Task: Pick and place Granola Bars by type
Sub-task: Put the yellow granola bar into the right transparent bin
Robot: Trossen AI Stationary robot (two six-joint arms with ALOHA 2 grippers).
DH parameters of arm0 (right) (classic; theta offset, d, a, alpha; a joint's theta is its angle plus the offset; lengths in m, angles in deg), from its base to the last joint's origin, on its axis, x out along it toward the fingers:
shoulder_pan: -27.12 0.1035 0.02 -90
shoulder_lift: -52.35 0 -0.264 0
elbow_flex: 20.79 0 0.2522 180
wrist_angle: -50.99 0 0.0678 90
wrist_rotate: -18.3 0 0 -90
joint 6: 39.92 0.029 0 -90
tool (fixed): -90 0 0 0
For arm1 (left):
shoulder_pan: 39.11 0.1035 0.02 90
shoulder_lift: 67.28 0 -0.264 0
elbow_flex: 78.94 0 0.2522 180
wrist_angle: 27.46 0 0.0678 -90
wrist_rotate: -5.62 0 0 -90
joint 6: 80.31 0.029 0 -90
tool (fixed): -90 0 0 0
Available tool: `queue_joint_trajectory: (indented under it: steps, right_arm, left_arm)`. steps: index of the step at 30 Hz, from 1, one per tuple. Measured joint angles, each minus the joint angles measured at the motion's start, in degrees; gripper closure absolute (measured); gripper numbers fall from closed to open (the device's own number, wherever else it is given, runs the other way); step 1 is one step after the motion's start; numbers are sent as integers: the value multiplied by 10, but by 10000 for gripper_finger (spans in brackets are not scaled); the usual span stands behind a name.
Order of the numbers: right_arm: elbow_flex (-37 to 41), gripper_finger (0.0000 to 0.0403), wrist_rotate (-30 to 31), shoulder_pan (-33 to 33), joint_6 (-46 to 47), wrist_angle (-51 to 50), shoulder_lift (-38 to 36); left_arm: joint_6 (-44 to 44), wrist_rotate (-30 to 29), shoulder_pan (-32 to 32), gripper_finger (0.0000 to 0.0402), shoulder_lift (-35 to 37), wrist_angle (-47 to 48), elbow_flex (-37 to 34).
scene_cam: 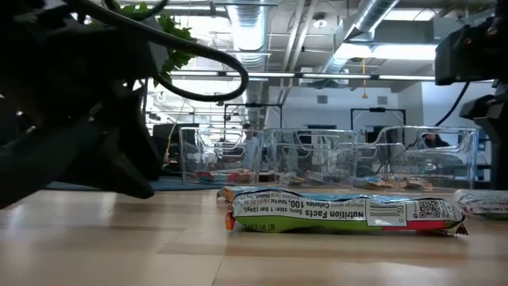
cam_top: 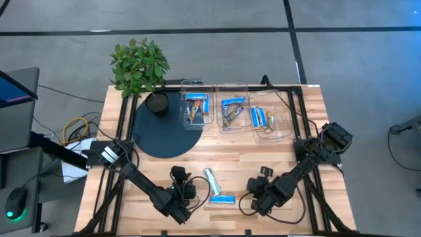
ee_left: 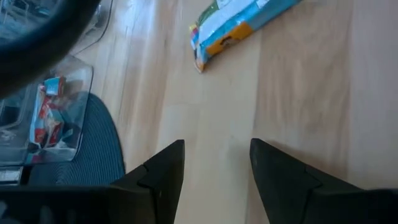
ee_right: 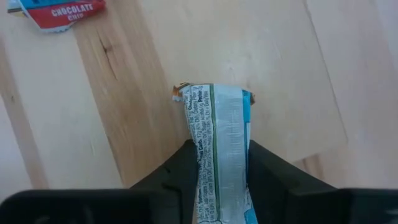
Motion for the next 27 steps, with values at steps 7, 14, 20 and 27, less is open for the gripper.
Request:
queue_joint_trajectory:
  steps: [7,14,20,27]
  right_arm:
    - [0,294,3,-6,-21,-1,0]
    - [-20,303,40,-7,-23,-27,0]
    - [-74,301,113,-6,-38,-112,0]
    - [-149,301,223,-31,-16,-273,-1]
  left_arm:
    - [20,37,20,223,2,-10,1]
    - [15,42,24,223,2,-10,1]
    - [15,44,24,223,2,-10,1]
    - [14,44,23,223,2,-10,1]
